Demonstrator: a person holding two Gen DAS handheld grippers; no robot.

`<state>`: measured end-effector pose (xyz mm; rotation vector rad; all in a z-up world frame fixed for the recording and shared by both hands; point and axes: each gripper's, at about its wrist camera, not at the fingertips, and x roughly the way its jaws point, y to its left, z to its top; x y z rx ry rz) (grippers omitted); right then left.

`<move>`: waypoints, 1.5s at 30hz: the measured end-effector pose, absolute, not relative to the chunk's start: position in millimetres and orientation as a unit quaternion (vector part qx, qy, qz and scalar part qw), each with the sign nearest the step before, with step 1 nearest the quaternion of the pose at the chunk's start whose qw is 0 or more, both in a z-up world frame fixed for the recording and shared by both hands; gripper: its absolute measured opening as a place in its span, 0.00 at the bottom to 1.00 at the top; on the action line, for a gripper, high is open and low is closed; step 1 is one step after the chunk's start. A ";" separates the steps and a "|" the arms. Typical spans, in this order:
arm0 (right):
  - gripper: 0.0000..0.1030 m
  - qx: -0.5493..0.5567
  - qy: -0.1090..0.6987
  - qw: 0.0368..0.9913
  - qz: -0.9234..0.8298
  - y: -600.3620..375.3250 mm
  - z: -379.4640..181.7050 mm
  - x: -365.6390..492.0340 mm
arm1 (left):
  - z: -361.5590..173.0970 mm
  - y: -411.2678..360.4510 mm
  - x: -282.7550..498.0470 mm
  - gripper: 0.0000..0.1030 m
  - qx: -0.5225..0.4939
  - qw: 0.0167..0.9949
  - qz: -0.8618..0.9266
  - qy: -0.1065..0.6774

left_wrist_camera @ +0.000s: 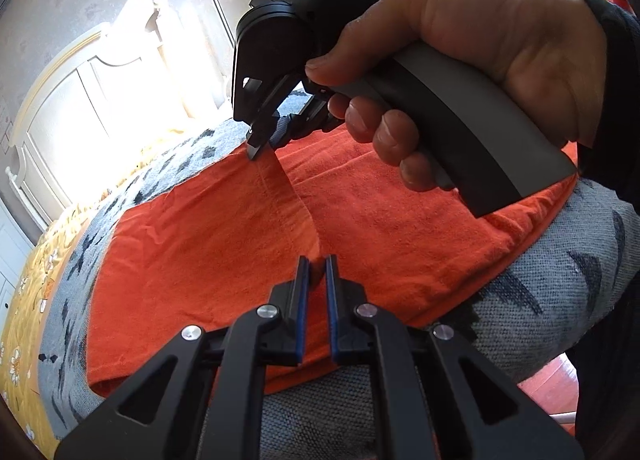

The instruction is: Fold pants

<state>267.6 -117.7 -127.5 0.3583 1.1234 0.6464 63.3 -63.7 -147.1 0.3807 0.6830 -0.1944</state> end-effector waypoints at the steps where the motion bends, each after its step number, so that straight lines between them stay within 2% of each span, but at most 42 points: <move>1: 0.07 0.166 0.523 0.783 0.294 -119.7 -129.6 269.0 | -148.1 -62.5 65.4 0.08 0.184 0.920 -0.094 0.334; 4: 0.07 0.161 0.531 0.782 0.283 -123.1 -140.4 272.0 | -143.1 -54.4 65.8 0.21 0.148 0.924 -0.107 0.335; 5: 0.07 0.157 0.534 0.782 0.282 -122.3 -143.6 272.8 | -140.9 -51.7 63.9 0.30 0.138 0.926 -0.111 0.334; 6: 0.07 0.154 0.534 0.782 0.281 -122.3 -145.2 272.8 | -137.8 -48.8 61.2 0.32 0.131 0.928 -0.113 0.330; 8: 0.14 0.155 0.525 0.790 0.276 -125.3 -142.6 271.3 | -127.3 -41.2 52.4 0.35 0.115 0.933 -0.117 0.319; 9: 0.16 0.153 0.520 0.796 0.267 -127.4 -139.5 269.4 | -118.3 -33.8 46.4 0.42 0.103 0.938 -0.116 0.309; 12: 0.17 0.124 0.507 0.819 0.237 -133.3 -124.1 261.2 | -87.0 21.4 36.2 0.61 0.010 0.962 -0.058 0.268; 13: 0.17 0.110 0.497 0.829 0.231 -135.9 -115.6 254.9 | -80.7 48.7 36.7 0.61 -0.031 0.964 -0.032 0.261; 14: 0.18 0.099 0.481 0.841 0.225 -138.4 -104.6 244.9 | -78.3 76.7 39.6 0.61 -0.073 0.962 -0.011 0.264; 15: 0.23 0.089 0.464 0.853 0.221 -138.6 -94.8 232.3 | -78.0 99.4 41.9 0.60 -0.102 0.957 0.012 0.273; 16: 0.36 0.078 0.449 0.861 0.224 -134.7 -86.4 216.4 | -79.7 119.7 47.4 0.55 -0.108 0.951 0.035 0.287; 17: 0.46 0.068 0.439 0.864 0.238 -127.9 -81.5 201.1 | -80.4 135.4 49.9 0.37 -0.112 0.946 0.038 0.301; 18: 0.74 0.060 0.429 0.864 0.256 -119.6 -78.7 185.2 | -82.7 149.4 48.8 0.28 -0.125 0.942 0.035 0.308; 19: 0.83 0.050 0.419 0.866 0.268 -111.2 -77.9 170.5 | -83.1 157.8 46.4 0.26 -0.136 0.938 0.035 0.316; 20: 0.83 0.035 0.414 0.868 0.272 -102.3 -78.4 159.0 | -84.0 161.5 50.9 0.16 -0.134 0.935 0.028 0.328; 21: 0.83 0.021 0.414 0.869 0.270 -95.4 -81.8 149.3 | -84.4 161.3 54.4 0.12 -0.125 0.934 0.018 0.335; 24: 0.83 0.011 0.425 0.867 0.261 -84.2 -99.1 135.1 | -88.1 159.1 52.9 0.12 -0.141 0.927 0.004 0.347; 26: 0.81 0.023 0.452 0.857 0.244 -90.4 -111.1 136.4 | -78.4 150.5 43.7 0.12 -0.129 0.937 -0.013 0.323; 29: 0.81 0.076 0.469 0.860 0.185 -130.3 -116.4 140.7 | -66.7 104.4 25.6 0.44 -0.058 0.949 -0.075 0.300; 31: 0.81 0.095 0.475 0.855 0.185 -147.9 -117.1 142.5 | -72.2 54.8 17.5 0.43 0.021 0.946 -0.109 0.305; 33: 0.80 0.111 0.480 0.846 0.202 -156.4 -119.1 144.7 | -86.9 6.2 11.7 0.36 0.106 0.939 -0.128 0.301; 34: 0.77 0.128 0.485 0.840 0.207 -160.0 -120.3 145.6 | -95.1 -15.2 11.2 0.35 0.137 0.933 -0.137 0.302; 37: 0.77 0.157 0.484 0.837 0.201 -169.3 -117.7 144.8 | -112.9 -59.7 12.1 0.34 0.200 0.923 -0.155 0.289; 40: 0.77 0.157 0.476 0.843 0.195 -178.7 -111.1 138.4 | -127.4 -73.7 32.0 0.34 0.192 0.917 -0.161 0.309; 43: 0.77 0.175 0.476 0.841 0.189 -195.1 -108.9 135.2 | -145.1 -73.3 54.9 0.30 0.189 0.903 -0.160 0.350; 44: 0.77 0.178 0.477 0.840 0.188 -199.4 -109.2 134.7 | -149.3 -72.8 57.5 0.22 0.193 0.900 -0.162 0.355; 45: 0.77 0.181 0.477 0.839 0.188 -203.3 -109.1 133.5 | -150.0 -69.2 59.7 0.10 0.191 0.901 -0.157 0.356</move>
